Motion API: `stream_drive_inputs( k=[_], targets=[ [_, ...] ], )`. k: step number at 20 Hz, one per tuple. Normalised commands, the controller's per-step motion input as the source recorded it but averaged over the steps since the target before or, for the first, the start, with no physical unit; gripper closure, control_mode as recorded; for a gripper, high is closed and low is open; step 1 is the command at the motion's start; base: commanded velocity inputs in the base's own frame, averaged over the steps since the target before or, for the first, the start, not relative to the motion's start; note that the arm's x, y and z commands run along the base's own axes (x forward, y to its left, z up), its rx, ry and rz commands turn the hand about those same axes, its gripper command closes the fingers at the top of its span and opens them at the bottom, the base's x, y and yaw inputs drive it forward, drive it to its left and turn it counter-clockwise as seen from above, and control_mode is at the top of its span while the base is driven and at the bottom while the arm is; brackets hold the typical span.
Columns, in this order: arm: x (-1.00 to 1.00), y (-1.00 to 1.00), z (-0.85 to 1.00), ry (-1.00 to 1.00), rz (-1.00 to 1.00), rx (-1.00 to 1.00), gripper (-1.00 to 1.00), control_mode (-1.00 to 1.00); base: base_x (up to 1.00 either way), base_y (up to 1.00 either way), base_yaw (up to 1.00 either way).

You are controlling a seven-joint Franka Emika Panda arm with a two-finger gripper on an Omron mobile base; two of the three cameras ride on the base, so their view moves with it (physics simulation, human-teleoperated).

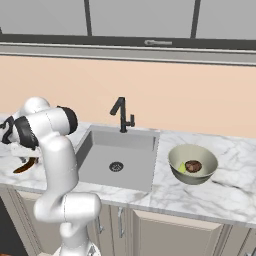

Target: There is a mixed pile of frozen fruits and vegetables on the counter. Locate all the frozen vegetables and place the items in a bowl on the counter. Take all the frozen fruits and defrost them in a running sink.

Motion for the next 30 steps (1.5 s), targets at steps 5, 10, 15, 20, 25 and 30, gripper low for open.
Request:
stream_drive_inputs(
  k=[5, 10, 15, 20, 25, 30],
  targets=[
    [-0.02, -0.02, -0.04, -0.03, 0.0, 0.02, 1.0, -1.0, 0.0, 0.0, 0.0],
    [-0.02, -0.06, 0.01, -0.01, 0.0, 0.04, 1.0, -1.0, 0.0, 0.0, 0.0],
    [0.0, -0.04, 0.29, 0.0, 0.0, 0.0, 1.0, -1.0, 0.0, 0.0, 0.0],
    [-0.03, -0.12, 0.32, 0.0, -0.02, -0.02, 1.0, -1.0, 0.0, 0.0, 0.0],
    [-0.05, -0.46, 0.09, 0.0, -0.05, -0.04, 1.0, -1.0, 0.0, 0.0, 0.0],
    [-0.03, -0.51, 0.04, 0.0, -0.05, -0.03, 1.0, -1.0, 0.0, 0.0, 0.0]
  ],
)
